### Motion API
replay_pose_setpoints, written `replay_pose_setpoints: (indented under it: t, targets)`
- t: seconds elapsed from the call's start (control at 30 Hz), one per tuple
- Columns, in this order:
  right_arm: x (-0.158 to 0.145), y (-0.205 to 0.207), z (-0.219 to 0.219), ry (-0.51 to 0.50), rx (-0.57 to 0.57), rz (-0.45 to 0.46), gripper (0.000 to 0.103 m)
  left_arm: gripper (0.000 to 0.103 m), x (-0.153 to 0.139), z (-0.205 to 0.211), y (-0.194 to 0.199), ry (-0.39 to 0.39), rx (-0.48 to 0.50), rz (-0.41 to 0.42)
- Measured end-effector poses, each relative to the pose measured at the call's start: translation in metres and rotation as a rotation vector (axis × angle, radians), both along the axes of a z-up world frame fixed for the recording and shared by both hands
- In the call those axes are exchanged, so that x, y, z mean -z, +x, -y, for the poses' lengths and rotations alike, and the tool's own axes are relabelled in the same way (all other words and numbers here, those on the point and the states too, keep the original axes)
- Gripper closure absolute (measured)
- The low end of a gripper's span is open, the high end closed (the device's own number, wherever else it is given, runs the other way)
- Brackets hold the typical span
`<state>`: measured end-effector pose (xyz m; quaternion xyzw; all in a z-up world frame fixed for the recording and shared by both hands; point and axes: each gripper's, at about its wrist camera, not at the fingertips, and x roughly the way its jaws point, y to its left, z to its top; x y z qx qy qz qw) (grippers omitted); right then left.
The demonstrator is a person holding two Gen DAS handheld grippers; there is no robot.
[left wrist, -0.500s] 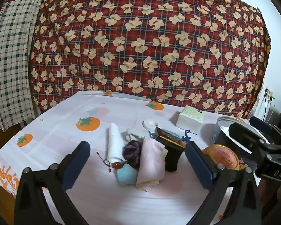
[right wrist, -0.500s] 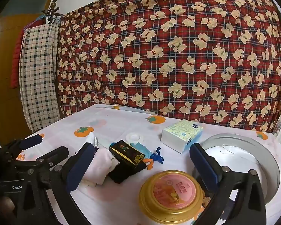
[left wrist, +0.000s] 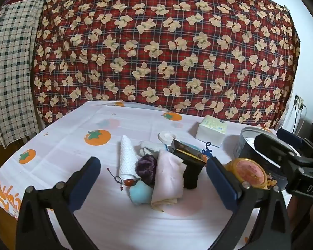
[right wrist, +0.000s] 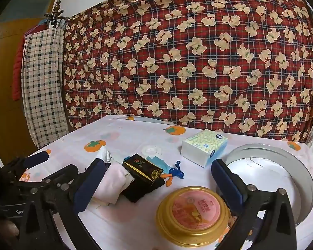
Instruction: Organize soft objects
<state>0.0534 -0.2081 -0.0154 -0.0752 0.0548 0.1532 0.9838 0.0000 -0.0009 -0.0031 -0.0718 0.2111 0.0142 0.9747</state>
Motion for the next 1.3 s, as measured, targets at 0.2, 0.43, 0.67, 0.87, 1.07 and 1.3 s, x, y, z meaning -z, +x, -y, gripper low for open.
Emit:
replay_pose_setpoints:
  t: [0.2, 0.43, 0.67, 0.87, 1.07, 1.3]
  targets:
    - [0.0016, -0.0013, -0.0018, 0.001, 0.000, -0.003, 0.000, 0.000, 0.0019, -0.0004, -0.0001, 0.001, 0.003, 0.001]
    - [0.0022, -0.0007, -0.0017, 0.004, -0.001, -0.008, 0.000, 0.000, 0.0006, 0.0005, 0.0000, 0.004, 0.002, -0.002]
    - [0.0024, -0.0002, -0.0017, 0.008, -0.002, -0.013, 0.000, 0.000, 0.0004, -0.0001, -0.0002, 0.005, 0.003, -0.002]
    - [0.0029, 0.0003, -0.0014, 0.008, -0.002, -0.015, 0.000, 0.000, 0.0017, -0.0010, -0.0007, 0.005, 0.002, -0.003]
    - [0.0024, -0.0005, -0.0025, 0.010, -0.002, -0.019, 0.000, 0.000, 0.0022, -0.0013, -0.0009, 0.006, 0.002, -0.003]
    - [0.0032, 0.0002, -0.0026, 0.013, -0.001, -0.024, 0.000, 0.000, 0.0031, -0.0070, -0.0020, 0.003, 0.004, -0.004]
